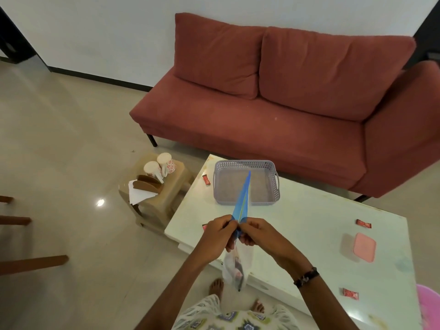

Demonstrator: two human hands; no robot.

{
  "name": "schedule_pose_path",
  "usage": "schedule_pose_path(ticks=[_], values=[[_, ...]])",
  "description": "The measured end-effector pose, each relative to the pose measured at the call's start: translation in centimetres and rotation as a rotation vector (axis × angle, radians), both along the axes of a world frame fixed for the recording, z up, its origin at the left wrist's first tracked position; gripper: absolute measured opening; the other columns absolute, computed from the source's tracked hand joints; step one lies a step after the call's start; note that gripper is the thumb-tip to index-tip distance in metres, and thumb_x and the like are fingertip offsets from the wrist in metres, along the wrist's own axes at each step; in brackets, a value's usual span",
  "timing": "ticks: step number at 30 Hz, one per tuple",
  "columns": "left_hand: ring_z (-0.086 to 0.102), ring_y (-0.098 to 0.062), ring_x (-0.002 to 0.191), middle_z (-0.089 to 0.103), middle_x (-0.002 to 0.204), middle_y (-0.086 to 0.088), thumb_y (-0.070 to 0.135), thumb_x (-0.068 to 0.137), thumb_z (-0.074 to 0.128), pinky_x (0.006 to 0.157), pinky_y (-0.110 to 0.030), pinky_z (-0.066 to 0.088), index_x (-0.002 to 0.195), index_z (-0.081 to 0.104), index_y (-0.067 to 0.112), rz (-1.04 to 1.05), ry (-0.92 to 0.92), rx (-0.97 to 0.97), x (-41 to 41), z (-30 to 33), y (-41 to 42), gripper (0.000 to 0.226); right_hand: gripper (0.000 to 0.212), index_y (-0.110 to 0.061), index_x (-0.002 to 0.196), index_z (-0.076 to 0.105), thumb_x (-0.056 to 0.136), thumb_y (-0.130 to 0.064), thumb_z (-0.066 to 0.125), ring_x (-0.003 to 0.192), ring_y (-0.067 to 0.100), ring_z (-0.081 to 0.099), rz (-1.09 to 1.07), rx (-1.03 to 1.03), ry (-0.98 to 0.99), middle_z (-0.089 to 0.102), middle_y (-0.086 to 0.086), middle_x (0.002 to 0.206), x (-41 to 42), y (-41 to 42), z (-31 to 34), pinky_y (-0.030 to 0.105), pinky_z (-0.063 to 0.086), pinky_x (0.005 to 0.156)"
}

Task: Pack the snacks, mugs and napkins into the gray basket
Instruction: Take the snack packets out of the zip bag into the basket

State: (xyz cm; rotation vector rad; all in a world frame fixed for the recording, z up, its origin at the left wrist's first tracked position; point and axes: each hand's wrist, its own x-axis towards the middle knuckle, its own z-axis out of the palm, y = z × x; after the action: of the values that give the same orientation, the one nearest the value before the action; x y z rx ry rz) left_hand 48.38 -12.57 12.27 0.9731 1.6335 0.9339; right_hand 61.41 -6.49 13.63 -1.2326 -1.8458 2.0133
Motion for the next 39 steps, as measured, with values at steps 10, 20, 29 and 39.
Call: schedule_pose_path(ticks=[10,20,29,39], values=[[0.04,-0.006,0.04,0.045,0.049,0.004,0.012,0.094,0.039,0.043,-0.017,0.035,0.063,0.05,0.015,-0.029,-0.134,-0.11,-0.1,0.3,-0.3,0.032,0.028,-0.012,0.077,0.058,0.096,-0.023,0.041,0.061,0.009,0.044,0.003,-0.216,-0.017,0.053,-0.002,0.065,0.2,-0.1,-0.2,0.021,0.04,0.066],[0.04,-0.001,0.034,0.043,0.037,0.011,0.013,0.098,0.04,0.04,-0.01,0.036,0.067,0.048,0.014,0.281,-0.4,0.0,1.1,1.3,1.1,0.032,0.031,-0.014,0.067,0.042,0.098,-0.014,0.038,0.052,0.009,0.03,-0.486,-0.195,0.258,0.033,-0.005,0.052,-2.2,-1.7,-0.1,0.022,0.037,0.057],[0.047,0.0,0.035,0.051,0.039,0.011,0.012,0.097,0.04,0.04,-0.009,0.041,0.072,0.05,0.012,0.39,-0.552,0.063,1.1,1.9,1.4,0.028,0.026,0.0,0.097,0.057,0.1,-0.016,0.037,0.074,0.028,0.045,-0.664,-0.25,0.436,0.048,0.018,0.079,-3.7,-2.4,0.4,0.032,0.044,0.069],[0.029,-0.002,0.033,0.036,0.041,0.011,0.008,0.099,0.035,0.037,-0.013,0.026,0.064,0.042,0.014,0.067,-0.314,0.123,0.1,1.7,1.6,0.036,0.033,-0.021,0.058,0.05,0.091,-0.02,0.044,0.051,0.008,0.041,-0.252,-0.08,0.045,0.048,-0.003,0.057,-1.6,1.7,1.1,0.023,0.04,0.058]])
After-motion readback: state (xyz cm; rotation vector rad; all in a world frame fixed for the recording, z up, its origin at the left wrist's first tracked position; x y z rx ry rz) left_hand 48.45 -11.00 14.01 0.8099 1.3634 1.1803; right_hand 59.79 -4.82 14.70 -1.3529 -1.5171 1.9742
